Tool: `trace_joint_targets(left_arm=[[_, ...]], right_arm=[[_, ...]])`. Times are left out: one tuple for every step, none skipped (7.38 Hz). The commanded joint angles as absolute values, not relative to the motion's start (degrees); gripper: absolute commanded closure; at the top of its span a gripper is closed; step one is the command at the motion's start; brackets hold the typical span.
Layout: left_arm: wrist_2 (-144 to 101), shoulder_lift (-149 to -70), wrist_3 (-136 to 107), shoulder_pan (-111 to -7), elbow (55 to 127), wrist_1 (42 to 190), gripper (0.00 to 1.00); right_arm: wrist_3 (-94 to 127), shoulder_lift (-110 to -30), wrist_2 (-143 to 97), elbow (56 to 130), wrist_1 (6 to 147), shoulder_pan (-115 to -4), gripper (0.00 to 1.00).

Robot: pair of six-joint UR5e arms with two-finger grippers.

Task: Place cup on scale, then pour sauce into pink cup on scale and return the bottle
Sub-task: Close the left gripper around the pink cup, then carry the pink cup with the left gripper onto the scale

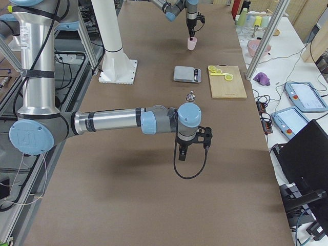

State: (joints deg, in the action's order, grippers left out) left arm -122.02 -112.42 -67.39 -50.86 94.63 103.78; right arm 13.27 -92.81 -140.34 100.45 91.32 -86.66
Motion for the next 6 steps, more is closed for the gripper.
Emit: trace_joint_targets(left_arm=[[-125.24, -114.24, -66.88, -53.96, 101.83, 92.51, 1.00], [-125.16, -117.91, -67.67, -53.79, 101.52, 89.85, 1.00], [-125.24, -121.69, -68.37, -53.70, 101.43, 86.26, 1.00], [-125.07, -125.82, -72.47, -53.35, 101.25, 82.83, 1.00], [-125.07, -128.73, -75.21, -52.65, 100.47, 81.92, 1.00], [-124.72, -131.89, -78.54, -50.38, 98.20, 81.91, 1.00]], right_arm=[[13.27, -92.90, -140.36, 100.37, 91.32, -86.66, 0.00], [13.27, -92.81, -140.45, 100.46, 91.32, -86.66, 0.00], [13.27, -92.81, -140.45, 100.46, 91.32, -86.66, 0.00], [13.27, -92.73, -140.45, 100.46, 91.32, -86.66, 0.00], [13.18, -92.81, -140.54, 100.46, 91.32, -86.66, 0.00], [13.18, -92.81, -140.54, 100.46, 91.32, -86.66, 0.00]])
